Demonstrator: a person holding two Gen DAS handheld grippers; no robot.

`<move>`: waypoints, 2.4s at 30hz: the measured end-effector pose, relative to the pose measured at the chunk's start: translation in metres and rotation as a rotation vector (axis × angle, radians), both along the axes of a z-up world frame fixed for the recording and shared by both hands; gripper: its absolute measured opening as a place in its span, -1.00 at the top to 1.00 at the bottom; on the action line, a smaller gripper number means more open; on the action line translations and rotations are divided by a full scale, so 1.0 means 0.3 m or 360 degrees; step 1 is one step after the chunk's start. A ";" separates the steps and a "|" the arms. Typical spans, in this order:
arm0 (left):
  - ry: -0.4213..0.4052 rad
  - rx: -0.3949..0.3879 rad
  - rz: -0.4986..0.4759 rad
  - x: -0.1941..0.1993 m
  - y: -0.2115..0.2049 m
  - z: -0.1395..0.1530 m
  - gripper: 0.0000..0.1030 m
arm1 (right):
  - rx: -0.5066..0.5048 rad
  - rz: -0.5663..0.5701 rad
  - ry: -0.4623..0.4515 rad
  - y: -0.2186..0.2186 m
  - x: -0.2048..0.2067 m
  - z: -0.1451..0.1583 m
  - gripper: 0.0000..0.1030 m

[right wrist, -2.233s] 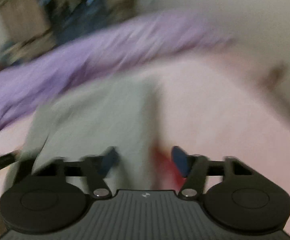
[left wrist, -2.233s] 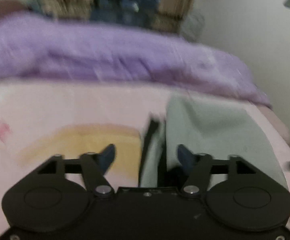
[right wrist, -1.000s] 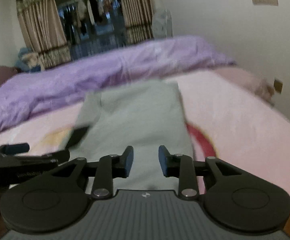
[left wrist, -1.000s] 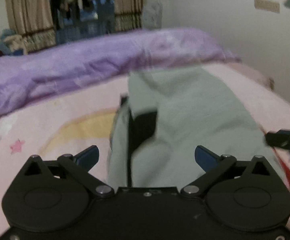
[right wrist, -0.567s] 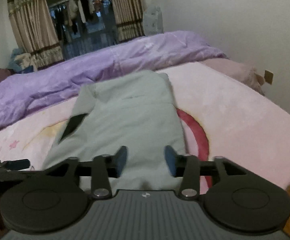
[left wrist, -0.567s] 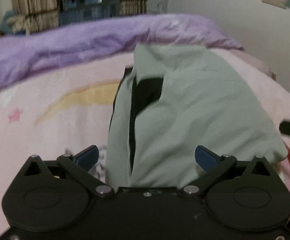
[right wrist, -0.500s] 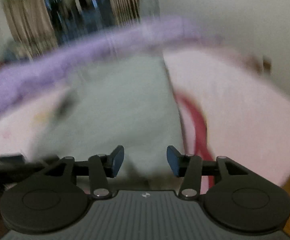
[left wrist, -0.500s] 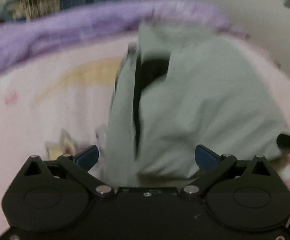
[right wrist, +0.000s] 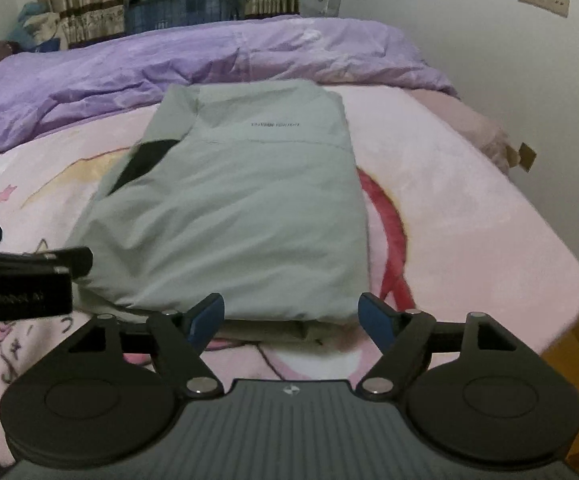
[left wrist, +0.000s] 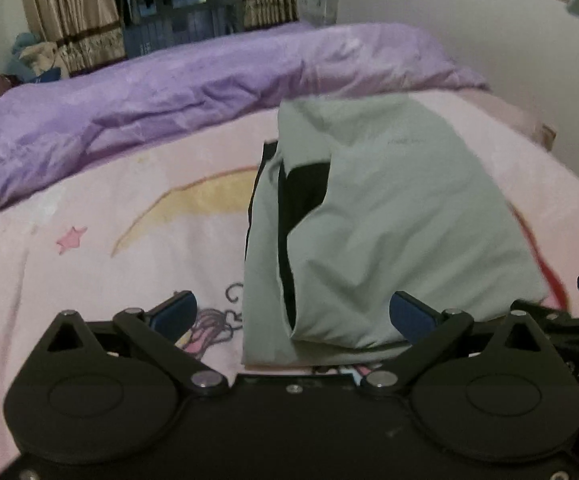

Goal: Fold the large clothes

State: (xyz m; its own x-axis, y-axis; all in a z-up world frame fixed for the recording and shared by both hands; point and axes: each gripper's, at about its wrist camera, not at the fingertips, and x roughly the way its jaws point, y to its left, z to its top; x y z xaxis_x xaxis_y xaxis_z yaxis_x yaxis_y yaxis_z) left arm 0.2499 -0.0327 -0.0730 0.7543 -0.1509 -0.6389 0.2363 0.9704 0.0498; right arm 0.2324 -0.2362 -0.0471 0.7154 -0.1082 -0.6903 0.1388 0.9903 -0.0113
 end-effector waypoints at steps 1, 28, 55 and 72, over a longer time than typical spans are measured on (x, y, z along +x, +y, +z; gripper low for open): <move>-0.0004 -0.0007 -0.0011 -0.016 0.004 0.018 -1.00 | 0.0000 -0.0011 -0.0003 0.003 -0.015 0.018 -0.79; 0.0028 -0.0031 -0.0009 -0.111 0.015 0.060 -1.00 | 0.0048 -0.0025 0.0018 0.014 -0.121 0.078 -0.80; 0.0014 -0.0021 -0.0036 -0.120 0.003 0.067 -1.00 | 0.0028 -0.0034 -0.0049 0.032 -0.140 0.118 -0.80; -0.0005 -0.0042 -0.0038 -0.144 0.014 0.078 -1.00 | 0.0028 -0.0036 -0.0050 0.040 -0.158 0.125 -0.80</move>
State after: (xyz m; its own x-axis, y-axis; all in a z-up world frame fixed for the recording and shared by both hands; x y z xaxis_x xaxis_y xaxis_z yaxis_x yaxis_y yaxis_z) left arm 0.2067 -0.0286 -0.0496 0.7522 -0.1855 -0.6323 0.2593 0.9655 0.0253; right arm 0.1850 -0.2242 -0.0096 0.7342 -0.1128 -0.6695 0.1614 0.9868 0.0107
